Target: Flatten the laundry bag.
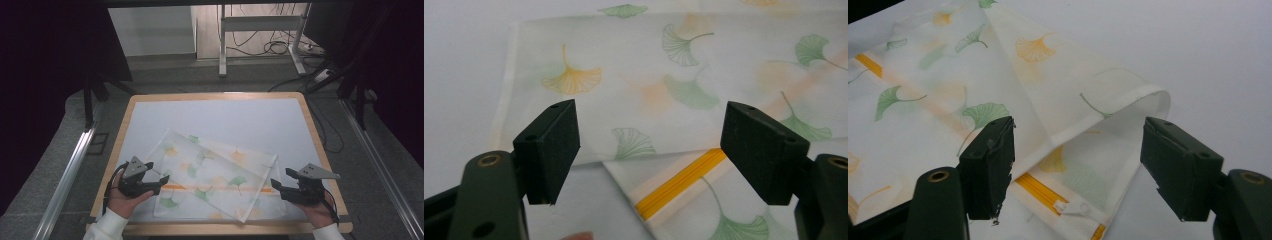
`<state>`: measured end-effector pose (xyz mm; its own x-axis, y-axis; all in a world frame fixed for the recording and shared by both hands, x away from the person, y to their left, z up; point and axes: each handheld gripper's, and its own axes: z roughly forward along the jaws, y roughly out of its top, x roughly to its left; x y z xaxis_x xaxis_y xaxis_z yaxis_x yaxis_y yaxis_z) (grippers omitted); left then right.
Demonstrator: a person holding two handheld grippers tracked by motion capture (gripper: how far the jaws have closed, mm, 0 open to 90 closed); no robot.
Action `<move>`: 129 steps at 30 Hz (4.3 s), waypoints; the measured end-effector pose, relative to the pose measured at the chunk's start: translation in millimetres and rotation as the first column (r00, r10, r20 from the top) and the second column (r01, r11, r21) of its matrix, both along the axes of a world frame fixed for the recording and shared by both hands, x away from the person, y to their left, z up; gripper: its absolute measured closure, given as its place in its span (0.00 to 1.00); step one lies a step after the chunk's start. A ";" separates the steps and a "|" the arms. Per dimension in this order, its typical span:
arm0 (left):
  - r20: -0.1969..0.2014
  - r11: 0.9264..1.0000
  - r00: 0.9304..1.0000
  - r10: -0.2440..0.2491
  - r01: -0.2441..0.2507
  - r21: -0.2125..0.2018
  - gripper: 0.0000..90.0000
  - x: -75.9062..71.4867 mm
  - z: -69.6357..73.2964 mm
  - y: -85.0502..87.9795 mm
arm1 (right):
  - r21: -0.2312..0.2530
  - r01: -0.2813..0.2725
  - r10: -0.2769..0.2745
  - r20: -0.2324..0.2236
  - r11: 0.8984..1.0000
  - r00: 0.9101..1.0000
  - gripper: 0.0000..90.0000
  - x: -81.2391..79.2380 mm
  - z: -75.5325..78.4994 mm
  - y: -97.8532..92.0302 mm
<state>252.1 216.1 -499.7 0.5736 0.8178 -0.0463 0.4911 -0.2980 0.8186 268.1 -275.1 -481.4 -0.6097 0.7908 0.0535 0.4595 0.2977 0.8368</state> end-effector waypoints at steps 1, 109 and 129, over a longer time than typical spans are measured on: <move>0.000 1.000 1.000 0.000 0.000 0.000 0.26 0.0 0.0 0.0 | 0.000 0.000 0.000 0.000 1.000 1.000 0.33 0.0 0.0 0.0; -0.051 1.000 0.999 -0.005 0.007 0.020 0.28 -16.4 -12.6 -1.4 | -0.323 -0.448 0.362 -0.293 0.834 0.885 0.35 -5.1 -35.0 197.3; -0.051 1.000 0.999 -0.008 0.010 0.029 0.28 -16.0 -13.4 -1.3 | -0.347 -0.413 0.330 -0.275 0.842 0.903 0.86 -0.6 -33.0 191.7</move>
